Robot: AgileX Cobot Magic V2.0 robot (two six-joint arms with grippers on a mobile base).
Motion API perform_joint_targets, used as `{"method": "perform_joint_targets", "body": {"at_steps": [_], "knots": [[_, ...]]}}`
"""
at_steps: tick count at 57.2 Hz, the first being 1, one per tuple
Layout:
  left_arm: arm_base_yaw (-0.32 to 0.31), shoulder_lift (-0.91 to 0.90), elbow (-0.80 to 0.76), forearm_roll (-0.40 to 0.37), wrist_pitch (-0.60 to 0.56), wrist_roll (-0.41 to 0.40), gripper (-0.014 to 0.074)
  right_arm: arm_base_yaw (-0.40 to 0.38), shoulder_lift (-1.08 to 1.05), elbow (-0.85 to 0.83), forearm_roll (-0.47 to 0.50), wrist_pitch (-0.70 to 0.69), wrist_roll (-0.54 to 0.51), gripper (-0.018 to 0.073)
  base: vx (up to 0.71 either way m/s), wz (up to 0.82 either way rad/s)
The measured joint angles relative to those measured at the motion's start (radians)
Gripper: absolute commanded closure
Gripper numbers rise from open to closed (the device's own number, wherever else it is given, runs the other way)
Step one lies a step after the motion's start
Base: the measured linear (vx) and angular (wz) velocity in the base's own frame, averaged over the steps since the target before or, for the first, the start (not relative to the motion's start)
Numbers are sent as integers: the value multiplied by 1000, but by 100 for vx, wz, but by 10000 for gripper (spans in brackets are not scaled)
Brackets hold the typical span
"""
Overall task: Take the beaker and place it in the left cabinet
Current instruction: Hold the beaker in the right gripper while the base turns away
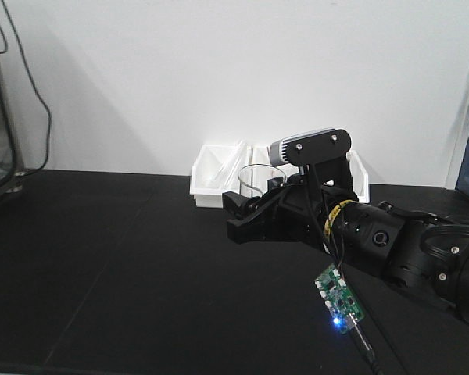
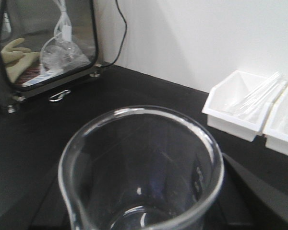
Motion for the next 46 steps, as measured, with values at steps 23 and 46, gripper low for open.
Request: {"method": "perform_joint_targets", "body": {"at_steps": [23, 46], "knots": [[0, 0, 0, 0, 0, 0, 595, 0, 0, 0, 0, 0, 0, 562, -26, 28], [0, 0, 0, 0, 0, 0, 595, 0, 0, 0, 0, 0, 0, 562, -14, 50]]}}
